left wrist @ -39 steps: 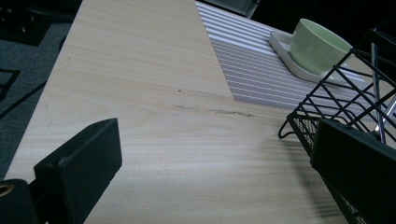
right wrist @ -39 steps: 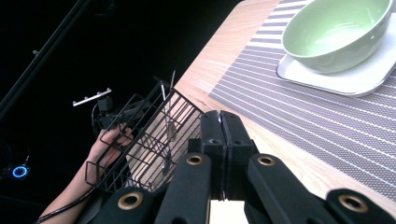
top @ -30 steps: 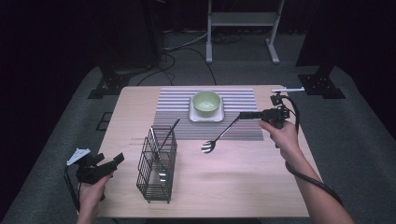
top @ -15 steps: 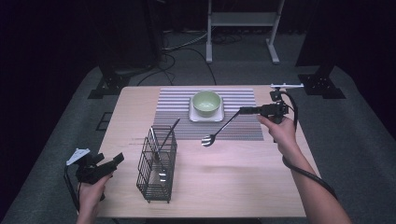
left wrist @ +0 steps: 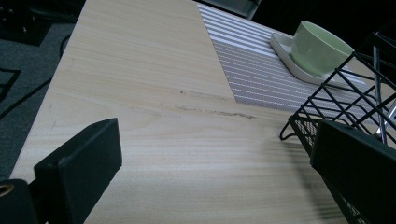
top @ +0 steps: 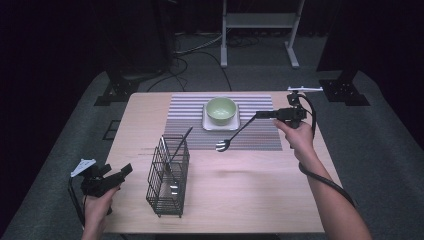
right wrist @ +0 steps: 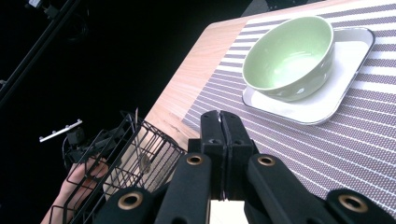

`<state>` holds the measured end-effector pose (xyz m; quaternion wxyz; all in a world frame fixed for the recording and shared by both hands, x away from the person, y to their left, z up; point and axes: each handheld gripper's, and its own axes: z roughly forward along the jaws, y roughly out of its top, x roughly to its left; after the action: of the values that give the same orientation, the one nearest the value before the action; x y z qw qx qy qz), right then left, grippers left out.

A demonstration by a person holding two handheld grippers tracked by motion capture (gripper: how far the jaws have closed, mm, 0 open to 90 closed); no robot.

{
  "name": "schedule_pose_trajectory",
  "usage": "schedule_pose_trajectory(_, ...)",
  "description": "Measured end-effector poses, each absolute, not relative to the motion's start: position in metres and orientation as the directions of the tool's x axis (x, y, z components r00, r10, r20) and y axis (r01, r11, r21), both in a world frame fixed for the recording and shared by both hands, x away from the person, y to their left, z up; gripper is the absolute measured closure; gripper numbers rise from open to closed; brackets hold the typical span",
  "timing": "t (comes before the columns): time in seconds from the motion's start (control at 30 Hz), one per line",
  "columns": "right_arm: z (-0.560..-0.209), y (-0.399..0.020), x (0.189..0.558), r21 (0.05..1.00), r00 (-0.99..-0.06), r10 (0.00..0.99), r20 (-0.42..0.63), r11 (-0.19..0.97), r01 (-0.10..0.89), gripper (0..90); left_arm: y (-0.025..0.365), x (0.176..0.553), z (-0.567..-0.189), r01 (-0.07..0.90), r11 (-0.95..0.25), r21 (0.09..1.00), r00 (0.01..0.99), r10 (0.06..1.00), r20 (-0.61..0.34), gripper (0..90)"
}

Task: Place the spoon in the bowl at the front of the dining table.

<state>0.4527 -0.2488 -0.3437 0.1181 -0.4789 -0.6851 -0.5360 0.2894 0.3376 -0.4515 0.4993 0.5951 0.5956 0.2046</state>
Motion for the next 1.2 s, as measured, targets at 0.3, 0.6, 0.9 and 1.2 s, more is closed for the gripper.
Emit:
schedule_pose_trajectory(0.3,-0.337,-0.248,0.461,0.621,-0.505,0.543,0.671,-0.04,0.783,89.2,0.339,0.29,-0.452,0.506,0.207,0.837,0.207,0.913,-0.351,1.0)
schedule_pose_trajectory(0.6,-0.336,-0.242,0.471,0.621,-0.502,0.549,0.669,-0.04,0.783,89.2,0.339,0.29,-0.452,0.506,0.21,0.837,0.206,0.912,-0.354,1.0)
schedule_pose_trajectory(0.9,-0.336,-0.238,0.482,0.613,-0.491,0.554,0.672,-0.046,0.789,89.2,0.34,0.29,-0.452,0.506,0.216,0.835,0.202,0.912,-0.358,1.0)
schedule_pose_trajectory(1.2,-0.338,-0.235,0.491,0.611,-0.479,0.564,0.672,-0.058,0.789,89.2,0.34,0.291,-0.452,0.506,0.217,0.834,0.201,0.911,-0.36,1.0)
